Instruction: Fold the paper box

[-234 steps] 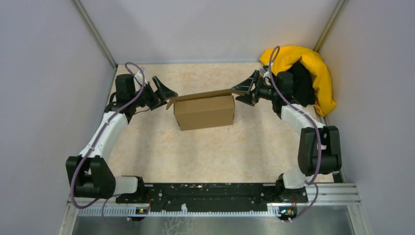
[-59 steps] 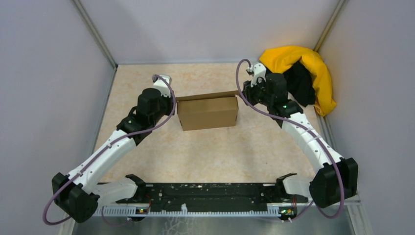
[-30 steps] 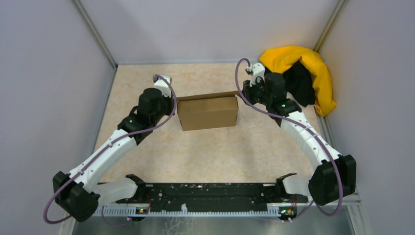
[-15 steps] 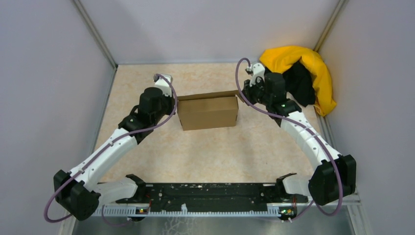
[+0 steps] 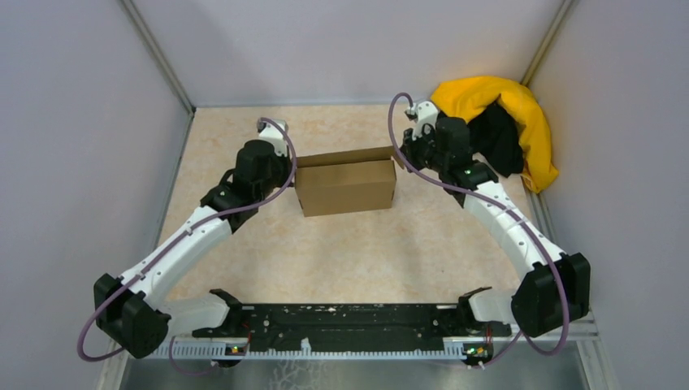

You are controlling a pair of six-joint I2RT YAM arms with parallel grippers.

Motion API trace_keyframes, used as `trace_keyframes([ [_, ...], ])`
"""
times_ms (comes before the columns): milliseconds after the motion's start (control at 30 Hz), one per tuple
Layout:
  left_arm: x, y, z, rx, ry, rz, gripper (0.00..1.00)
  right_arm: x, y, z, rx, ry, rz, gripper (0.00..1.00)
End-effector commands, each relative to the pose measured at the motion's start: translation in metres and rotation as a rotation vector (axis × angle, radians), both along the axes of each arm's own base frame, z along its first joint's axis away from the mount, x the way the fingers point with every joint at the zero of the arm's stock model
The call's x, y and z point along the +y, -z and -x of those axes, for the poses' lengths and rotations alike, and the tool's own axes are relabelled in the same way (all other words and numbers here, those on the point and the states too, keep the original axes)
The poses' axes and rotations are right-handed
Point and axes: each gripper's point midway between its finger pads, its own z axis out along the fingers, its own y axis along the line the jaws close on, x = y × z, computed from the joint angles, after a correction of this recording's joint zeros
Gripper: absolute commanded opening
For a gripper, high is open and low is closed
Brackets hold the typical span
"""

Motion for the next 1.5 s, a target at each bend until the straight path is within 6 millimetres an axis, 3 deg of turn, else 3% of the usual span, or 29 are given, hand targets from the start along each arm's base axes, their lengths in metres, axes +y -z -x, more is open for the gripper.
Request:
trace_keyframes([
  [0, -0.006, -0.010, -0.003, 0.005, -0.002, 0.040, 0.17, 0.009, -0.032, -0.007, -0.065, 0.003, -0.031, 0.00],
  [1233, -0.031, -0.001, -0.015, 0.130, 0.037, 0.118, 0.16, 0.022, -0.022, -0.008, 0.008, 0.008, -0.057, 0.00],
  [1467, -0.035, -0.007, -0.016, 0.142, 0.053, 0.133, 0.16, 0.022, -0.022, -0.008, 0.009, 0.007, -0.055, 0.00],
])
